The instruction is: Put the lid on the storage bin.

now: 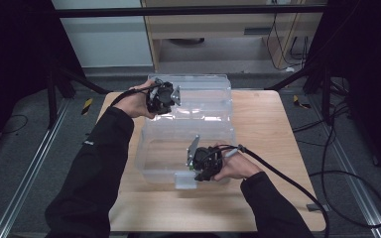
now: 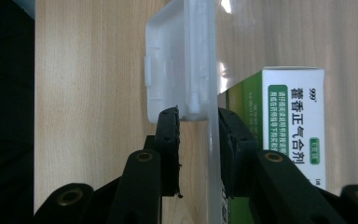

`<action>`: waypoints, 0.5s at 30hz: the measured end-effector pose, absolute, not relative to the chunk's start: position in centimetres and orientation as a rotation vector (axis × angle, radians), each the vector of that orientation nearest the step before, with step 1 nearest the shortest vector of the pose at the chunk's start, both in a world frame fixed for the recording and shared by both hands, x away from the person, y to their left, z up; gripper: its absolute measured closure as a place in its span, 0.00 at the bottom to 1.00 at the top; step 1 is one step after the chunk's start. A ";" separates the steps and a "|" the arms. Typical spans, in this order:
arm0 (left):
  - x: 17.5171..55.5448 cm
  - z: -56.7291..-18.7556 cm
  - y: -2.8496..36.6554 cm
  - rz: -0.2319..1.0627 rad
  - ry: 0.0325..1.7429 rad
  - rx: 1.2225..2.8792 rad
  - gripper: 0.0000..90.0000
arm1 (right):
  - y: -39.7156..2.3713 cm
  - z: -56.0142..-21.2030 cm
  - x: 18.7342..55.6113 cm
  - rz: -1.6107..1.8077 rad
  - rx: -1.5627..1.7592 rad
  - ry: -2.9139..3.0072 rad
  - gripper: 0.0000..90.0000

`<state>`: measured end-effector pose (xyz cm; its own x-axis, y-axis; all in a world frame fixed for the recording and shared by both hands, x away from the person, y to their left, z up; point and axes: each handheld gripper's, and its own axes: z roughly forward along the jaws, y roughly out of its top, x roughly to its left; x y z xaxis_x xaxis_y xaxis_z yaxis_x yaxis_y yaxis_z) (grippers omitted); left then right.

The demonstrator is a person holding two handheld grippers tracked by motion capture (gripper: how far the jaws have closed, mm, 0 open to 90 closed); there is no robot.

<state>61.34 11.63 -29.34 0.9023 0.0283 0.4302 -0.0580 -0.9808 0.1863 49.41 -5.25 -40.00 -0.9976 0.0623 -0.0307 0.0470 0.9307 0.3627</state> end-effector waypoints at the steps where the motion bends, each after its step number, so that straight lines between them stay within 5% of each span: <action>1: 61.2 -29.3 11.6 0.648 -0.021 2.871 0.97 | -5.3 -40.0 49.4 0.572 0.088 3.046 0.80; 15: 59.5 -29.0 11.7 0.667 -0.030 2.854 0.98 | -5.4 -40.1 49.3 0.593 0.101 3.032 0.80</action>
